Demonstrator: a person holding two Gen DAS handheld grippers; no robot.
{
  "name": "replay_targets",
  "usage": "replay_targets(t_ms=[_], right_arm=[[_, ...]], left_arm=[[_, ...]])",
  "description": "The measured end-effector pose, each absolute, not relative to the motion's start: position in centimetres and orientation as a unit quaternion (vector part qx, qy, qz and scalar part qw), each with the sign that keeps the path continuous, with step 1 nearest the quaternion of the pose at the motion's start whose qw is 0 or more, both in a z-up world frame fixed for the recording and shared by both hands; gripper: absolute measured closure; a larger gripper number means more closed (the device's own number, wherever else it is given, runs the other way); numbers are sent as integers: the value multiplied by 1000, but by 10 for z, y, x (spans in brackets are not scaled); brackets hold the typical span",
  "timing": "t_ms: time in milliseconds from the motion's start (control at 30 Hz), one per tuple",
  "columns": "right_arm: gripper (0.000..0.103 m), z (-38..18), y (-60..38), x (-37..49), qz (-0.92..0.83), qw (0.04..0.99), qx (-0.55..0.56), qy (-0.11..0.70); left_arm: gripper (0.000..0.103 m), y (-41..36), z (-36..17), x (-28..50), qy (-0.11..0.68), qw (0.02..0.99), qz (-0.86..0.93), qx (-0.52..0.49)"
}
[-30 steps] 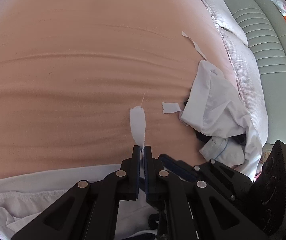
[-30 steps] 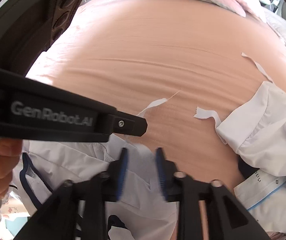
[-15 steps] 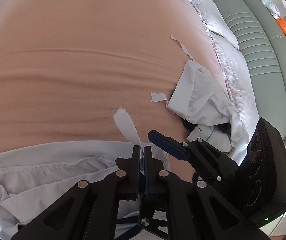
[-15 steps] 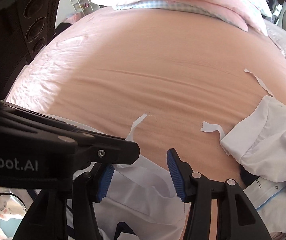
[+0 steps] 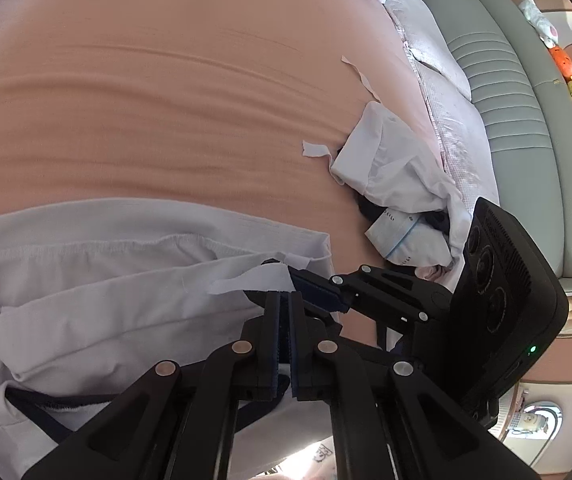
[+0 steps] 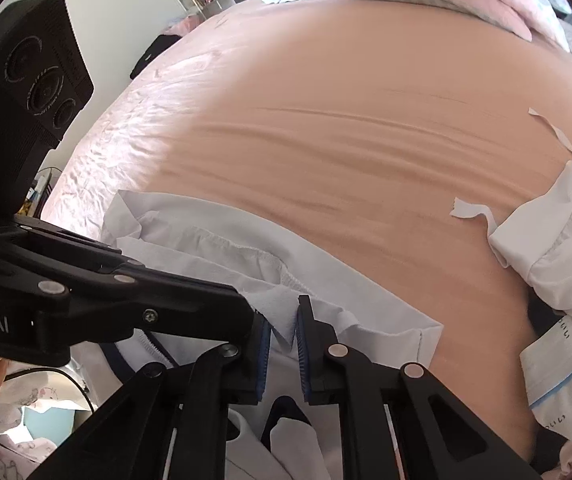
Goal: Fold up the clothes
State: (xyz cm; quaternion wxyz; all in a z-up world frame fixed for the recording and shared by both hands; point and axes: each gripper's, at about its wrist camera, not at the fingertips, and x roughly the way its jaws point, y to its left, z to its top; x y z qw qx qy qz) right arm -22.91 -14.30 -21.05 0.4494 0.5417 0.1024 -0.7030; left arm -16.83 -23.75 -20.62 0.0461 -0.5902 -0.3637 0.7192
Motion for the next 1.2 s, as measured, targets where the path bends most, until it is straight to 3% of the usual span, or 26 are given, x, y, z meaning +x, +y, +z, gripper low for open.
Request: replay_targets(t_ms=[733,900,1200], right_arm=[[93,-237,-166,-188,-660,468,568,152],[92,-239,-163,-190,-626,497,591,106],[89,-238,-155,-187,-621,500,596,98]], left_arm=[[100,-243,-218,-182,-322,27,711,-625],[100,-227,-237,-195,-308,40,693,-651],[100,-220,-262,-185,-315,43,667,-673]])
